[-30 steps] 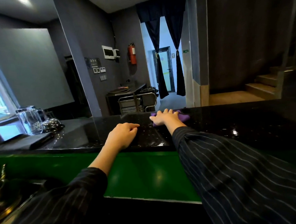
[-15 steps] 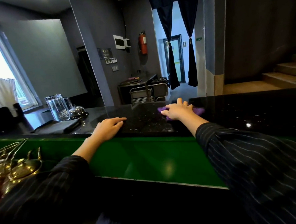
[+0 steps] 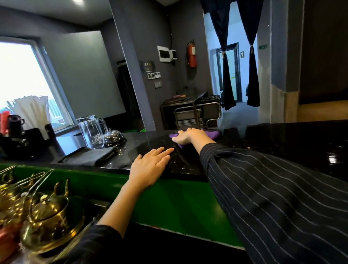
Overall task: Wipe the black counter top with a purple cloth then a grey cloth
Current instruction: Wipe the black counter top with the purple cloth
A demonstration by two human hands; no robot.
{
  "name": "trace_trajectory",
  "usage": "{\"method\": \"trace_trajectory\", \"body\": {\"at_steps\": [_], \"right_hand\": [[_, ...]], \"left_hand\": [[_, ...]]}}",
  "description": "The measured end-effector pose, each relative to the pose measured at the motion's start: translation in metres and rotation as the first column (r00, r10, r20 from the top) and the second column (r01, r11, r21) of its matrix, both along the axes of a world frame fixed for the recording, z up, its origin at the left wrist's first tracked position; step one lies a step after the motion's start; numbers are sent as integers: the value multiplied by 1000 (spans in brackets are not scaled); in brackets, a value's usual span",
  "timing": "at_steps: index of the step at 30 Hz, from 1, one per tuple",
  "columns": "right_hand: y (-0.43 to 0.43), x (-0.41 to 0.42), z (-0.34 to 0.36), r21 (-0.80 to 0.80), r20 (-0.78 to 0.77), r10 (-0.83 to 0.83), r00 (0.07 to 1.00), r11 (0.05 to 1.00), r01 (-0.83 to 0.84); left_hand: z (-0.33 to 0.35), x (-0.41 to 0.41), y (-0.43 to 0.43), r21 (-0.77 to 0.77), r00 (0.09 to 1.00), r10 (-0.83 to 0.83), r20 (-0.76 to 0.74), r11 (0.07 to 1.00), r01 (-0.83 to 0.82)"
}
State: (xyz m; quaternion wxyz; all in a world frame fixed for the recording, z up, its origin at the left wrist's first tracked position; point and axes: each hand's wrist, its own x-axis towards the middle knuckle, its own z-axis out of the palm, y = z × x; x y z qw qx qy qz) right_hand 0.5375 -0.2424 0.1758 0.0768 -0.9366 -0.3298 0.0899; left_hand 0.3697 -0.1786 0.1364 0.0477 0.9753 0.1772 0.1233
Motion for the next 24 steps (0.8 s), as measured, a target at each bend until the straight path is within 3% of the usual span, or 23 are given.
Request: {"method": "trace_trajectory", "body": {"at_steps": [4, 8, 17, 24], "right_hand": [[37, -19, 7, -43, -70, 253, 965, 966, -256], [25, -18, 5, 53, -140, 430, 892, 903, -427], [25, 6, 5, -63, -39, 306, 951, 949, -308], [63, -6, 11, -66, -89, 225, 970, 971, -231]], "left_hand": [[0, 0, 2, 15, 982, 83, 167, 996, -87], [-4, -11, 10, -47, 940, 103, 325, 995, -92], [-6, -23, 13, 26, 971, 92, 221, 995, -100], [-14, -14, 21, 16, 966, 117, 230, 992, -124]]}}
